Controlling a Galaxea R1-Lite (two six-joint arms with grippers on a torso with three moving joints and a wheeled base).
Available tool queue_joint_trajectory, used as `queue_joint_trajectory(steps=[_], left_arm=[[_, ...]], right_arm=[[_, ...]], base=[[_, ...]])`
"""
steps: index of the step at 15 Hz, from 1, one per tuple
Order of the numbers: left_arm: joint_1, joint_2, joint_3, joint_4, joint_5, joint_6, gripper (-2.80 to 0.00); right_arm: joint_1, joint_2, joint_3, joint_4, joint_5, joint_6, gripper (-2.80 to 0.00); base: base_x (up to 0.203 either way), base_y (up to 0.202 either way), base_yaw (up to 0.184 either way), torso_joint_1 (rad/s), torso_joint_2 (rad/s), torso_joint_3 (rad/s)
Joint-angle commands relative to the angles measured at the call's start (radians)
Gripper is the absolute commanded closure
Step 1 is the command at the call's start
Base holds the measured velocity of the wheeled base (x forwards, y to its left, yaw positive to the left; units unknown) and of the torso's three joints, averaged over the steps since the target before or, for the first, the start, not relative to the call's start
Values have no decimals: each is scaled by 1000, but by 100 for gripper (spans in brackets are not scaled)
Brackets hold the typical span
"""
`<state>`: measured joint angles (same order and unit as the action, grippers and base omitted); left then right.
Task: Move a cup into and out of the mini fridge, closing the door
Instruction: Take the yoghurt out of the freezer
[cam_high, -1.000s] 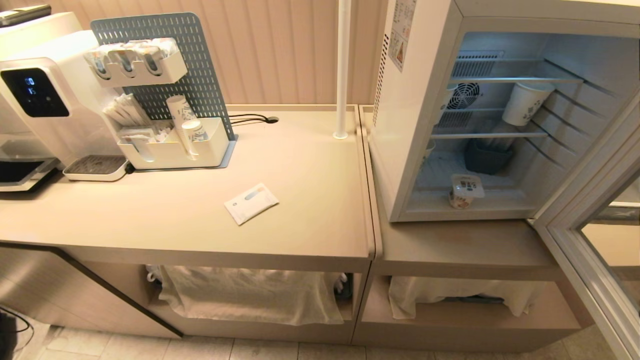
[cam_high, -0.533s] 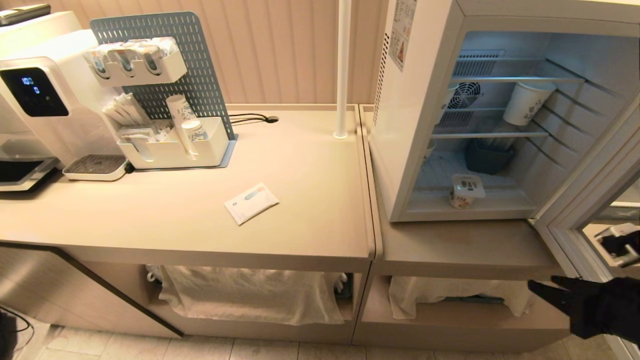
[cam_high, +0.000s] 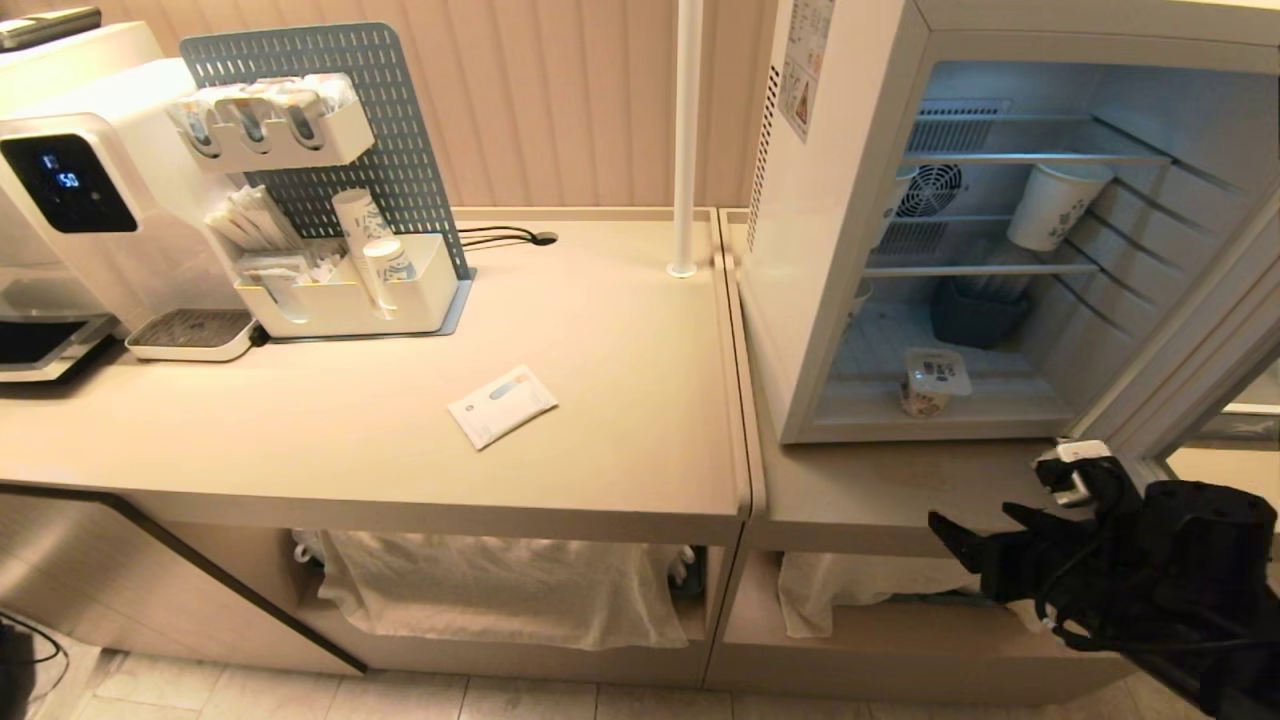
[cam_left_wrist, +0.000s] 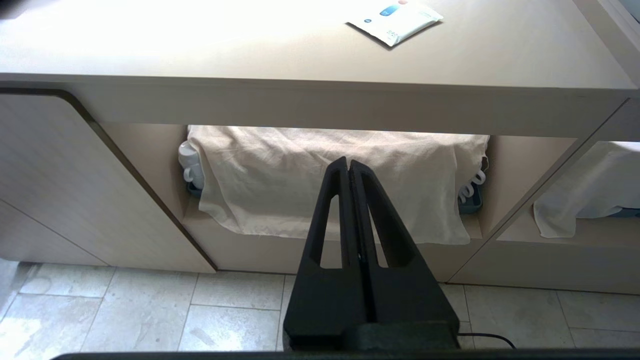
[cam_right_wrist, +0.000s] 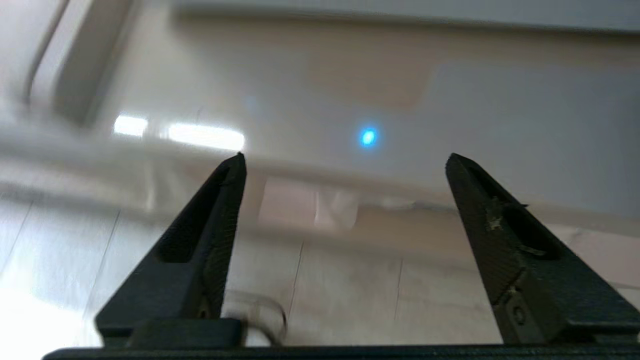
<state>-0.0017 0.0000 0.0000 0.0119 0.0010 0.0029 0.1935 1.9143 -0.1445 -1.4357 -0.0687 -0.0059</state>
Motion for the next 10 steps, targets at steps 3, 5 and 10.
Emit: queue_joint_trajectory(steps=[3, 5, 10], left_arm=[[0, 2, 0, 0, 1, 0, 0], [0, 2, 0, 0, 1, -1, 0], [0, 2, 0, 0, 1, -2, 0]], right_arm=[[26, 138, -112, -94, -70, 42, -280], [26, 147, -181, -94, -113, 45, -280], [17, 220, -301, -94, -128, 36, -280]], base=[[0, 0, 0, 0, 0, 0], [0, 0, 0, 0, 0, 0], [0, 0, 0, 0, 0, 0]])
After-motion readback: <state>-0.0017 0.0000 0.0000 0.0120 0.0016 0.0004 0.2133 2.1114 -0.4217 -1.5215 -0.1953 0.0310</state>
